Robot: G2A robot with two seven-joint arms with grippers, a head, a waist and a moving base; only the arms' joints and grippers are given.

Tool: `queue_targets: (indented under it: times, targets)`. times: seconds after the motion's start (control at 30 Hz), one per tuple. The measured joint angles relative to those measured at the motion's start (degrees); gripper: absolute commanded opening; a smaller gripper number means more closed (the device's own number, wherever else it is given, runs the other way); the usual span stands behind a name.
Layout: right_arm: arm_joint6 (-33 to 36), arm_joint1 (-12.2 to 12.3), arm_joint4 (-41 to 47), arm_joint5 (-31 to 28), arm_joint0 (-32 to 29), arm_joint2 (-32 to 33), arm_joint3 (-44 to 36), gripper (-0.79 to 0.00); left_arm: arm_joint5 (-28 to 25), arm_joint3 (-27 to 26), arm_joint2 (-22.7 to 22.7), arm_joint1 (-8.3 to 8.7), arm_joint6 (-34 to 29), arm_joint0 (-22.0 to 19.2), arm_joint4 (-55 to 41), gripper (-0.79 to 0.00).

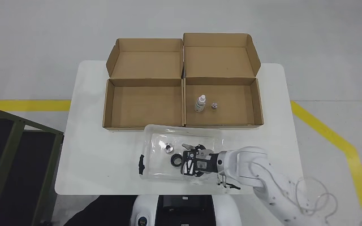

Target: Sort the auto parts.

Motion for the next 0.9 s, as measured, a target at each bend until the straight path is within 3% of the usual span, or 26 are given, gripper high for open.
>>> queue_targets:
  times: [0.37, 0.57, 0.73, 0.9]
  targets:
    - [-1.6, -1.0, -1.2, 1.5, 2.6, -3.9, 3.8, -0.188, 0.0, 0.0, 0.0, 0.00, 0.0, 0.0, 0.0, 0.000]
    - [-2.6, -1.6, -2.2, 1.9, 3.6, -6.4, 5.1, -0.215, 0.0, 0.0, 0.0, 0.00, 0.0, 0.0, 0.0, 0.000]
    - [-3.2, -2.0, -2.4, 2.4, 4.4, -7.4, 6.1, -0.252, 0.0, 0.0, 0.0, 0.00, 0.0, 0.0, 0.0, 0.000]
    - [-3.9, -2.2, -2.6, 2.7, 5.1, -7.8, 7.1, -0.348, 0.0, 0.0, 0.0, 0.00, 0.0, 0.0, 0.0, 0.000]
